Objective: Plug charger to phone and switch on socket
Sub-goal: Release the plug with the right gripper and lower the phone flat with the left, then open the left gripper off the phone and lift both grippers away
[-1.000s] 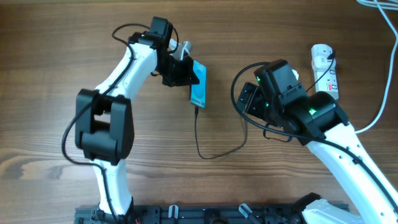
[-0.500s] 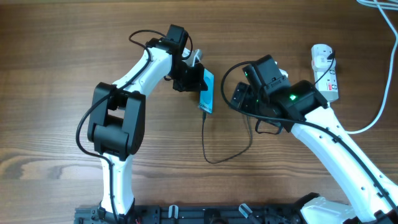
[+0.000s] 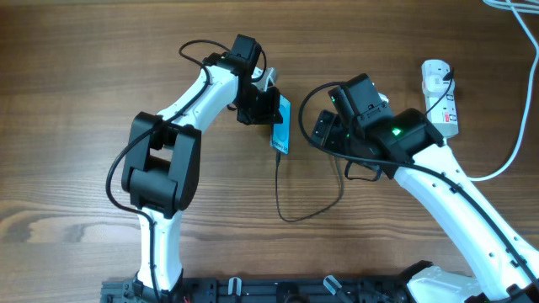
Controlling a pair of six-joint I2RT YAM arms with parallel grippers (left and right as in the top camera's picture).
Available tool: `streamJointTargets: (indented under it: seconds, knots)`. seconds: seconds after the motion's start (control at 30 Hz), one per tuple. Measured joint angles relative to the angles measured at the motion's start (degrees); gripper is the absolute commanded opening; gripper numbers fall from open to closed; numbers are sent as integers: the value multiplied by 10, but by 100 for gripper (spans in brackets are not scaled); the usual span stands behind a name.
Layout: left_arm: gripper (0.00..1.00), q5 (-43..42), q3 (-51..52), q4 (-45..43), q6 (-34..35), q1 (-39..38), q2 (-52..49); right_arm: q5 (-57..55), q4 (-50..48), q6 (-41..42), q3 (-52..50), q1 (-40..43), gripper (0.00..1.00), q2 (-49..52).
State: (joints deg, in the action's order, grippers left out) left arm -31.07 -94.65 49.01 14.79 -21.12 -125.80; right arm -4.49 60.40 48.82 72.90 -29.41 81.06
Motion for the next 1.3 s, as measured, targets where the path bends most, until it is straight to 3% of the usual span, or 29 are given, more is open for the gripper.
streamJointTargets:
  seconds: [0.23,0.63,1.13,1.3]
  knots:
    - [5,-1,23,-47,6,-11,0,0,-2,0,0,0,100,0]
    - [29,31,32,-51,10,-11,0,0,-2,-5,0,0,100,0]
    - [43,94,33,-30,10,-13,0,-5,21,-16,0,0,100,0]
    - [53,98,34,-30,10,-13,0,-5,35,-16,0,0,100,0]
